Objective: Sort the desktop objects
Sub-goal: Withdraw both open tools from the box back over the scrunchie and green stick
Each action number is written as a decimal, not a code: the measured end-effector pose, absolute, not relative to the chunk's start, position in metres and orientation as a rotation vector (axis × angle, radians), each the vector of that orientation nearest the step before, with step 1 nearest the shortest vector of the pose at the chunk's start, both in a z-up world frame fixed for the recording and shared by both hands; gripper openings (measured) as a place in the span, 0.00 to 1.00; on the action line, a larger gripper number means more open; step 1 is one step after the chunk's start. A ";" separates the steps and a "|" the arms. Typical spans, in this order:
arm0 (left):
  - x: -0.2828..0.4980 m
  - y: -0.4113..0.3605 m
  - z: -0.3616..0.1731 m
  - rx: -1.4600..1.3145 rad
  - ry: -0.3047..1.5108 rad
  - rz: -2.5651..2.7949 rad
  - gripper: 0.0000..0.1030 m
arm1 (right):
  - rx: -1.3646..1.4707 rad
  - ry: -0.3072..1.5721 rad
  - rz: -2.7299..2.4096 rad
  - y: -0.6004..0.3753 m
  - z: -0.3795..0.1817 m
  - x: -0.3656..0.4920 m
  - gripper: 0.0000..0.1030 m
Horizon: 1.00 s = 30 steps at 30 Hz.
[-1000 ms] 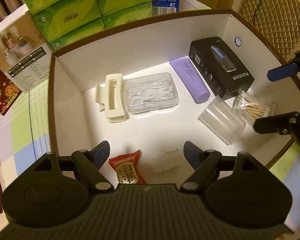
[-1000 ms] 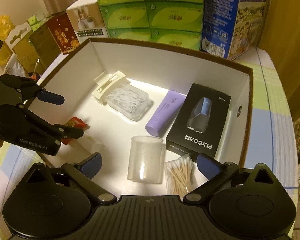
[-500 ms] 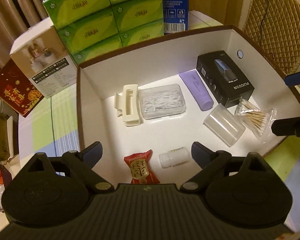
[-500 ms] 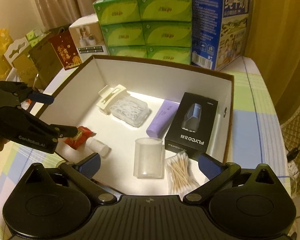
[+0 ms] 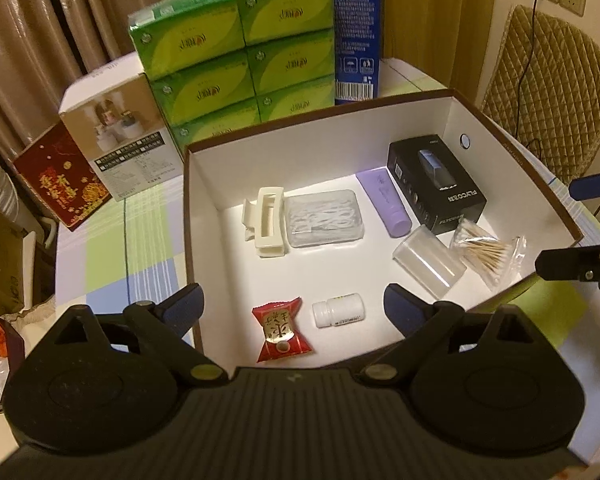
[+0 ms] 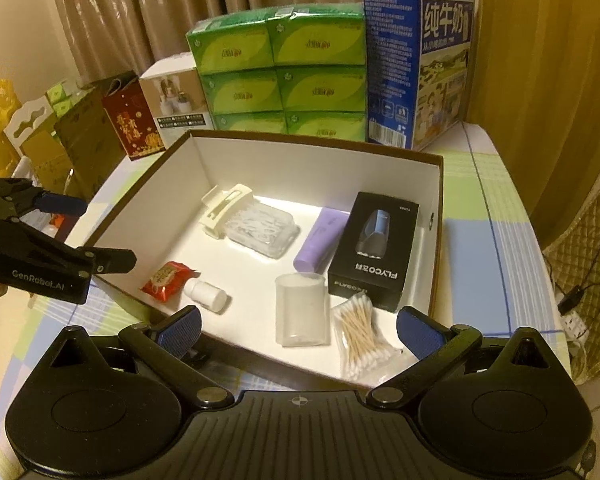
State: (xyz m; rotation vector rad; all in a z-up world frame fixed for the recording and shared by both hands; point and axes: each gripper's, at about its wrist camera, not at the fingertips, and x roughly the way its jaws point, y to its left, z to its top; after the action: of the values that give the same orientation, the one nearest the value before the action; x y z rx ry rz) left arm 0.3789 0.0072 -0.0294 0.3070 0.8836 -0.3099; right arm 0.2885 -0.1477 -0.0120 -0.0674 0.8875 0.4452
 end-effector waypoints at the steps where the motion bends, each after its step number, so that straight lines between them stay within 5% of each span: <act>1: 0.375 0.007 -0.028 0.307 0.878 -0.308 0.94 | -0.061 0.885 0.444 -0.148 -0.011 0.285 0.98; 30: 0.275 0.027 -0.016 0.186 0.908 -0.220 0.95 | -0.008 0.894 0.478 -0.153 -0.006 0.207 0.98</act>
State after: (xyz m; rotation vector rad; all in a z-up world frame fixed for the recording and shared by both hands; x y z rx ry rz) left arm 0.2753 0.0266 -0.0158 0.1863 0.9076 -0.2197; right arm 0.2068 -0.1525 -0.0061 -0.0075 0.8941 0.4781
